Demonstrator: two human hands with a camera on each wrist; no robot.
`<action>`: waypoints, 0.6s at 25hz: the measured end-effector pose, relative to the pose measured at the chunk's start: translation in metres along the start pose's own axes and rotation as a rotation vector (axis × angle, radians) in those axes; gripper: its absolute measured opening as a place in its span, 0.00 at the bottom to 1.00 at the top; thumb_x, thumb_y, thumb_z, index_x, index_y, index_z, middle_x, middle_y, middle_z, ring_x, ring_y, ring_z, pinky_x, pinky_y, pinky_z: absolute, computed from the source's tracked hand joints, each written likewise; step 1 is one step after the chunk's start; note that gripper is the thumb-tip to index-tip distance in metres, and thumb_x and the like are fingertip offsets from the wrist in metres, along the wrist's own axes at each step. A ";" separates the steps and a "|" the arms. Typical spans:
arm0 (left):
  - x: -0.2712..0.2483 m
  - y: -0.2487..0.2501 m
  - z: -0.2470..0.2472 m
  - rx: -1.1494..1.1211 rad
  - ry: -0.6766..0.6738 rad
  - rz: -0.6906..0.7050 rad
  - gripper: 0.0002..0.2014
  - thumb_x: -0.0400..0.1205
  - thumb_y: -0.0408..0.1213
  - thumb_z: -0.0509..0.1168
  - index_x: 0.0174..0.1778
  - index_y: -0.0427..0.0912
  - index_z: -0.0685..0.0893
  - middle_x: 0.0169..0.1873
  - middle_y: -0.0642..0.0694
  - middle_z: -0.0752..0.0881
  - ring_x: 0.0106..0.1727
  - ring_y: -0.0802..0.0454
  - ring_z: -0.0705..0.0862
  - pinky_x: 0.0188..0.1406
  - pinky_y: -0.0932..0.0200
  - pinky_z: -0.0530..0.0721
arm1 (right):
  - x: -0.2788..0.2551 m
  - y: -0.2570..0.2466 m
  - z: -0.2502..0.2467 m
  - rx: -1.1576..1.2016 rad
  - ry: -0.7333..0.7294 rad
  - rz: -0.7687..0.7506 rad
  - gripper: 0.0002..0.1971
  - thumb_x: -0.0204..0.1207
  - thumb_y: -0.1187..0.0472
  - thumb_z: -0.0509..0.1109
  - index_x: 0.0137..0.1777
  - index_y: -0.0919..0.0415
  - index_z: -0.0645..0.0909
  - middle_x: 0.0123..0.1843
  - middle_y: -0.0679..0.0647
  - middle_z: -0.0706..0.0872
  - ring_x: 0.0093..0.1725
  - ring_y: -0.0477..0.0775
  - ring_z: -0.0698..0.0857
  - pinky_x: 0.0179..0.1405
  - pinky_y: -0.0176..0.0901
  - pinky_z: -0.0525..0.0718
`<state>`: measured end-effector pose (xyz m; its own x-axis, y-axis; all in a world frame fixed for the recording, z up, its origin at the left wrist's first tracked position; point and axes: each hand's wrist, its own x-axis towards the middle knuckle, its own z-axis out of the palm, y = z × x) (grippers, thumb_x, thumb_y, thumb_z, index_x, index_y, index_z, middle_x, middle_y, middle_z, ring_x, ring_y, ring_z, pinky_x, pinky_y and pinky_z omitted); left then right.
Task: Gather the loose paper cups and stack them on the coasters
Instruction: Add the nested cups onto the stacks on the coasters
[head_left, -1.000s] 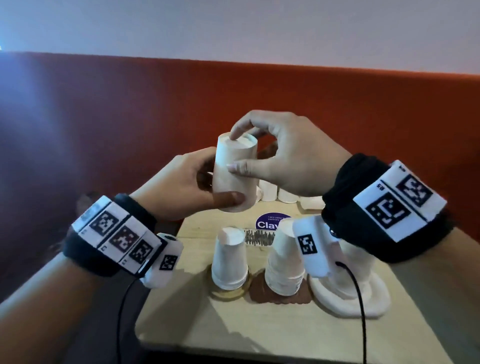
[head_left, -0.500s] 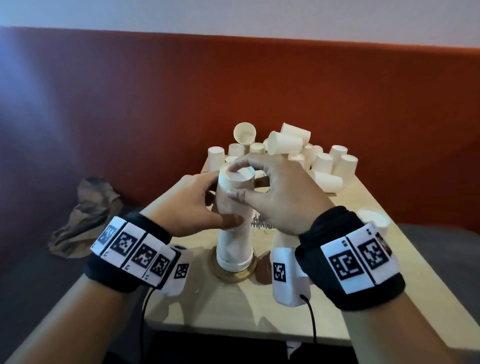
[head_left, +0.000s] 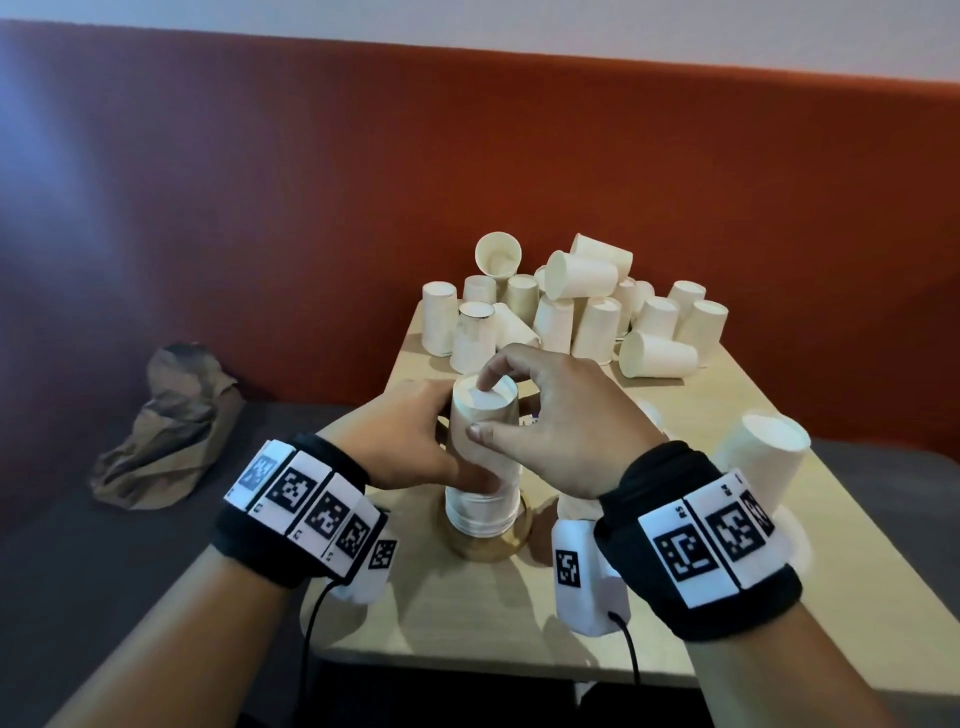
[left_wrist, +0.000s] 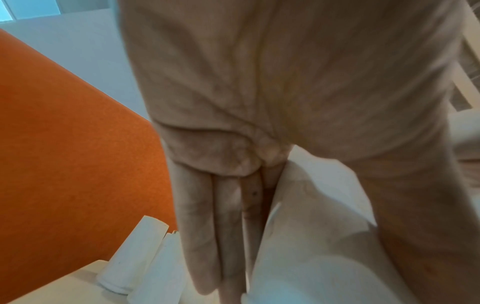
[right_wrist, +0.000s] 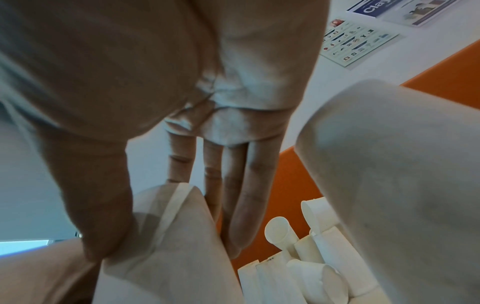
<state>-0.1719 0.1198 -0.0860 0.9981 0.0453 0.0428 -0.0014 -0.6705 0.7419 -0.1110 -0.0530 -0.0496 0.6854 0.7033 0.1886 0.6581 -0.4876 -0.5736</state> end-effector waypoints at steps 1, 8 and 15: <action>0.001 -0.001 0.001 0.006 -0.008 -0.008 0.25 0.64 0.46 0.86 0.54 0.59 0.84 0.45 0.61 0.90 0.46 0.66 0.89 0.47 0.64 0.89 | 0.000 0.000 0.001 -0.005 -0.007 0.009 0.16 0.69 0.47 0.79 0.54 0.43 0.80 0.54 0.44 0.88 0.49 0.48 0.86 0.53 0.52 0.86; 0.006 -0.013 0.010 0.048 -0.072 -0.053 0.26 0.61 0.46 0.87 0.52 0.56 0.85 0.39 0.62 0.88 0.32 0.73 0.82 0.33 0.75 0.76 | -0.002 0.002 0.010 -0.065 -0.059 0.045 0.16 0.69 0.47 0.79 0.53 0.44 0.80 0.57 0.45 0.86 0.46 0.48 0.83 0.49 0.46 0.84; -0.002 -0.006 -0.006 0.113 -0.127 -0.141 0.45 0.57 0.54 0.87 0.71 0.59 0.77 0.60 0.61 0.87 0.58 0.62 0.86 0.62 0.53 0.86 | -0.009 -0.005 0.000 -0.089 -0.075 0.009 0.16 0.71 0.44 0.77 0.56 0.43 0.80 0.58 0.43 0.86 0.58 0.48 0.85 0.55 0.48 0.84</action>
<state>-0.1740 0.1285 -0.0867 0.9877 0.0560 -0.1457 0.1387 -0.7428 0.6550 -0.1204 -0.0573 -0.0489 0.6683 0.7338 0.1219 0.6796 -0.5357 -0.5013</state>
